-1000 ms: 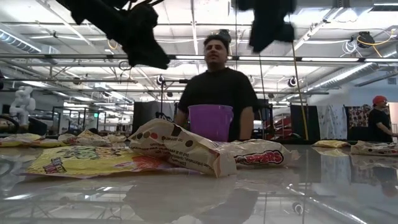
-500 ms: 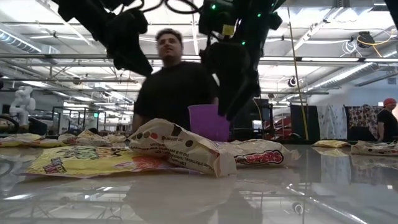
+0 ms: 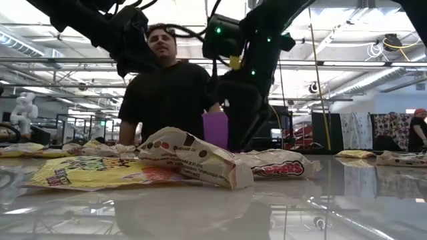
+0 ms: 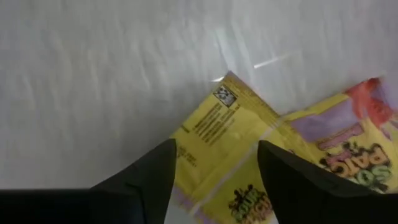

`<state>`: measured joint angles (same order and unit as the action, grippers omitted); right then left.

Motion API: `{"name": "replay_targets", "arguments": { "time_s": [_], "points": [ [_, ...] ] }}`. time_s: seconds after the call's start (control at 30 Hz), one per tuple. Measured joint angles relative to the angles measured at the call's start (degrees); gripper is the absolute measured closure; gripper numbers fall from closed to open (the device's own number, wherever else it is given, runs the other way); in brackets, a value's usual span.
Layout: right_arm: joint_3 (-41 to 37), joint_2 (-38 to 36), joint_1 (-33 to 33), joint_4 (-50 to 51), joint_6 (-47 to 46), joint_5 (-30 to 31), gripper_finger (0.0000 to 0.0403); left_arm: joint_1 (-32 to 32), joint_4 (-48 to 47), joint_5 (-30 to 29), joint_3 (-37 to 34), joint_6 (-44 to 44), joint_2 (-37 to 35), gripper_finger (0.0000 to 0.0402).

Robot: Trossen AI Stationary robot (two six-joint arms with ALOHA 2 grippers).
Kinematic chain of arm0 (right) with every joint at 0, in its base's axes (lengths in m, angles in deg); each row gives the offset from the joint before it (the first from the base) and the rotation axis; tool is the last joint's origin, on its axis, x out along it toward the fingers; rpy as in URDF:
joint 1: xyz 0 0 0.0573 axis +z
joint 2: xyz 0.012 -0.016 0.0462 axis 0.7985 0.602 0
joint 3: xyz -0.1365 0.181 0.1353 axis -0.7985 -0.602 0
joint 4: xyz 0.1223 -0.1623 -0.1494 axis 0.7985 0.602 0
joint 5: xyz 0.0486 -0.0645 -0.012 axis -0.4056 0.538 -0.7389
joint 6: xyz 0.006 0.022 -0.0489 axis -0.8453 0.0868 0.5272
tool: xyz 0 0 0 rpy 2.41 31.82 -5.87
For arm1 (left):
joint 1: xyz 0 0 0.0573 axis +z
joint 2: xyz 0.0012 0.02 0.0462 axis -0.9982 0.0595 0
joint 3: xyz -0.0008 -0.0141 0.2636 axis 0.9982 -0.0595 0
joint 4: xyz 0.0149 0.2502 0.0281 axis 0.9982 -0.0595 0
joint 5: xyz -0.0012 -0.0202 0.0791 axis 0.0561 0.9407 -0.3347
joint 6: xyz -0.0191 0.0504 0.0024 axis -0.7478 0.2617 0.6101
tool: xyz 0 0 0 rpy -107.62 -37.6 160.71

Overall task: Sort candy by brand, put in halloween buckets
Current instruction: Put the yellow candy into the bottom purple bucket

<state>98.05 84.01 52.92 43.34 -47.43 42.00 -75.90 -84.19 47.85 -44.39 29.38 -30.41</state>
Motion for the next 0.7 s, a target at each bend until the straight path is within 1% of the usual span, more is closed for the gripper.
{"name": "replay_targets", "arguments": {
  "time_s": [0.17, 0.27, 0.37, 0.57, 0.63, 0.7],
  "points": [
    [-1.6, 1.5, 0.2, -0.3, -0.8, 0.7, 0.0198, 0.0, 0.0, 0.0, 0.0, 0.0, 0.0, 0.0240],
    [-2.3, 1.9, 0.2, 0.6, -2.1, 1.2, 0.0214, 0.0, 0.0, -0.5, 0.0, 0.0, 0.1, 0.0240],
    [-2.4, 1.6, 0.2, 1.6, -2.9, 1.2, 0.0253, 0.1, 0.0, -1.6, 0.0, 0.1, 0.1, 0.0240],
    [-2.5, -0.6, 0.0, 3.9, -2.9, 1.1, 0.0379, 0.3, 1.2, -4.5, 0.0, 0.6, 0.3, 0.0240],
    [-1.8, -1.6, -0.2, 5.9, -3.1, 0.8, 0.0393, 0.3, 2.9, -4.7, 0.0, 1.0, 0.7, 0.0240],
    [-0.5, -3.3, -0.3, 8.1, -3.8, 0.7, 0.0390, 0.3, 4.6, -4.5, 0.0, 1.7, 1.2, 0.0240]
  ]
}}
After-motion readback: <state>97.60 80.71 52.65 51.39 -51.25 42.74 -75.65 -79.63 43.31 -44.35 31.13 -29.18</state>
